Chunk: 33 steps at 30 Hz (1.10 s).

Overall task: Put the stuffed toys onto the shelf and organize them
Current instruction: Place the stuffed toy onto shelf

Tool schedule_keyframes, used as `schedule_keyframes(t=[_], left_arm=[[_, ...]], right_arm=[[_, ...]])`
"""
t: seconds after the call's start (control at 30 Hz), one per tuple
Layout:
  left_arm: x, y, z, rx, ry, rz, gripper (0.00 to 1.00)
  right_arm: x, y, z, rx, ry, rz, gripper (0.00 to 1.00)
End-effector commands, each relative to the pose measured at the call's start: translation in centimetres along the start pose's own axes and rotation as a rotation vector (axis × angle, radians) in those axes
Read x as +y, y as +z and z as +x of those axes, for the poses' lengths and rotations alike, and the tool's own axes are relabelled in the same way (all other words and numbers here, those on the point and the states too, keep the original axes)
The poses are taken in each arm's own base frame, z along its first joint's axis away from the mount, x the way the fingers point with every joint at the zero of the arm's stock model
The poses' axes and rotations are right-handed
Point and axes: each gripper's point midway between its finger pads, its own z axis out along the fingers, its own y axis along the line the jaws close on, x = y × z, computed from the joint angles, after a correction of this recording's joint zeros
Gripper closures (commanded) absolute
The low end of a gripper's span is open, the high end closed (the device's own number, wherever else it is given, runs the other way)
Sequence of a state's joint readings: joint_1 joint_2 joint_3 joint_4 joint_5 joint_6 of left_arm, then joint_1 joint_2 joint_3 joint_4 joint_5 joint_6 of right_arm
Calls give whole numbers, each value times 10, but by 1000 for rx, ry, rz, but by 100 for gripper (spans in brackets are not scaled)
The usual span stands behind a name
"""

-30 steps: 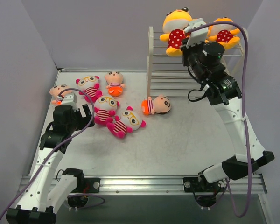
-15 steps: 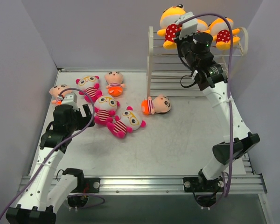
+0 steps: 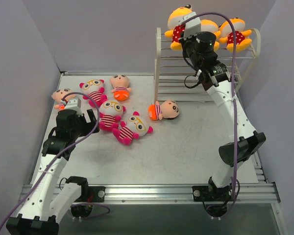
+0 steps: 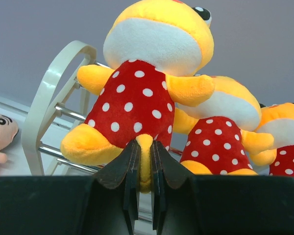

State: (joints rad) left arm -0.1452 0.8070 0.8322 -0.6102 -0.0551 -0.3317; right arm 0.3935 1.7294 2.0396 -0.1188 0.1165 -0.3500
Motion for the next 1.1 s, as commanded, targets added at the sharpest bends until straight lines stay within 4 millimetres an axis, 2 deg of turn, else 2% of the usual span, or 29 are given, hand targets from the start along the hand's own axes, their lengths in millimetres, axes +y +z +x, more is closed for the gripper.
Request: schedule_keyframes(t=[0.0,0.43,1.07], left_arm=[[-4,-1,-10,-35,12,17,4],[-4,-2,-10,-38,14,18,4],[-4,-2,-10,-37,15,21,4]], right_arm=[[-15,-3,-29,-75,-5,53,100],[6,10,-18,-29,-29,8,100],[16,19,-7,-3,27,-47,100]])
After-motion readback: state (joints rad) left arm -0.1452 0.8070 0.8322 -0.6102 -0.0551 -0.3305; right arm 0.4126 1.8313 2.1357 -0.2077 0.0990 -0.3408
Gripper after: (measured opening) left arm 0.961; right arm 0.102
